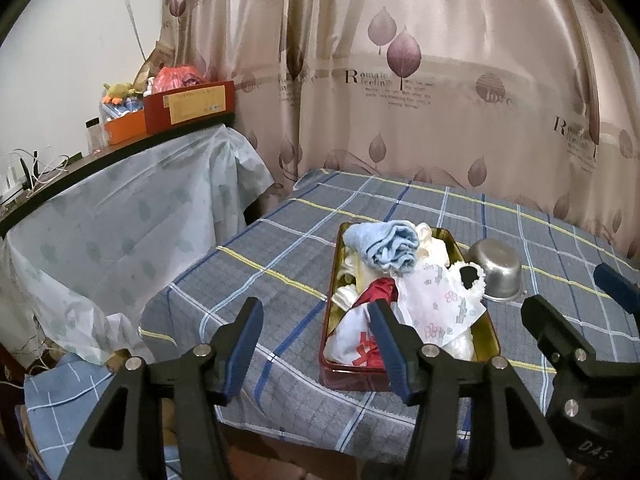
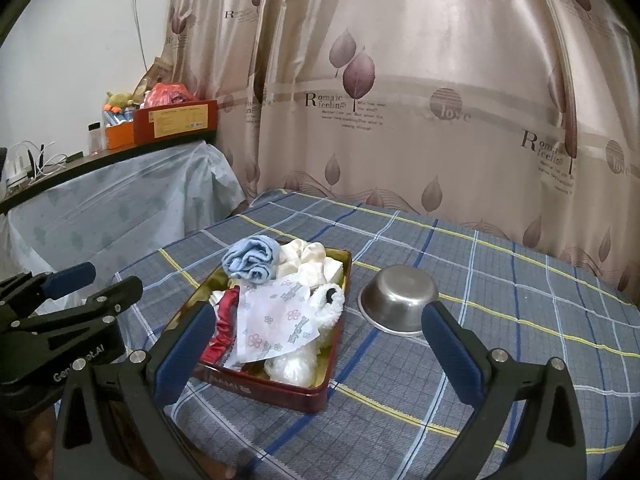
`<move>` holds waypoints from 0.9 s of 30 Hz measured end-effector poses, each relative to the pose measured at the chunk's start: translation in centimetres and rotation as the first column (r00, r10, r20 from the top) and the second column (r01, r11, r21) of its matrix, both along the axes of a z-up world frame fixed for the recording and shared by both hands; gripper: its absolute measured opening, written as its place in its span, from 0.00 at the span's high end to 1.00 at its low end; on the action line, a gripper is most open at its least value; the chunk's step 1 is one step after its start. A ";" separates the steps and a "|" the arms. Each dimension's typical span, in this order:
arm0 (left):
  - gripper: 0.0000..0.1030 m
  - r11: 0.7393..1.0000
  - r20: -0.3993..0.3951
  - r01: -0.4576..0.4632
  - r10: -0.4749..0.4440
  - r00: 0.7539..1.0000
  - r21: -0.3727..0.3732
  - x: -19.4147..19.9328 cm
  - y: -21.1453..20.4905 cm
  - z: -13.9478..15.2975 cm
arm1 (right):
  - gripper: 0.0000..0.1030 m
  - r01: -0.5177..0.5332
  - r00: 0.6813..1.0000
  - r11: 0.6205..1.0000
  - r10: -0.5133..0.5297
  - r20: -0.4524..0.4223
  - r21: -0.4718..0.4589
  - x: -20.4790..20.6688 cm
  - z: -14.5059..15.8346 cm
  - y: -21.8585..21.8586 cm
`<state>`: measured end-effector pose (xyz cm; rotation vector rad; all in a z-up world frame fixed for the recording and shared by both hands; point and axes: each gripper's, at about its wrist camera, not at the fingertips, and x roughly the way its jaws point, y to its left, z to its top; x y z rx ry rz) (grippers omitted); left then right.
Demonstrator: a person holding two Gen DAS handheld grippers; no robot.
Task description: Organize soft objects
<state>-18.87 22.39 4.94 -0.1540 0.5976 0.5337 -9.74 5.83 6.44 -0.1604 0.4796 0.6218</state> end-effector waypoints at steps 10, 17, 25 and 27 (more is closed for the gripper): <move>0.44 0.999 -0.027 0.023 -0.024 0.999 -0.026 0.5 0.0 -0.7 | 0.01 -0.007 1.000 1.000 0.007 0.002 -0.006 -0.2 0.1 0.0; 0.44 0.999 -0.032 0.030 -0.031 0.999 -0.031 0.6 -0.1 -0.8 | 0.01 -0.019 1.000 1.000 0.019 0.001 -0.011 -0.7 -0.1 0.2; 0.44 0.999 -0.041 0.033 -0.034 0.999 -0.039 0.8 0.0 -0.9 | 0.01 -0.021 1.000 1.000 0.021 -0.001 -0.008 -0.7 -0.1 0.3; 0.44 0.999 -0.045 0.033 -0.034 0.998 -0.039 0.8 0.0 -0.9 | 0.01 -0.017 1.000 1.000 0.017 0.001 -0.012 -0.7 -0.1 0.3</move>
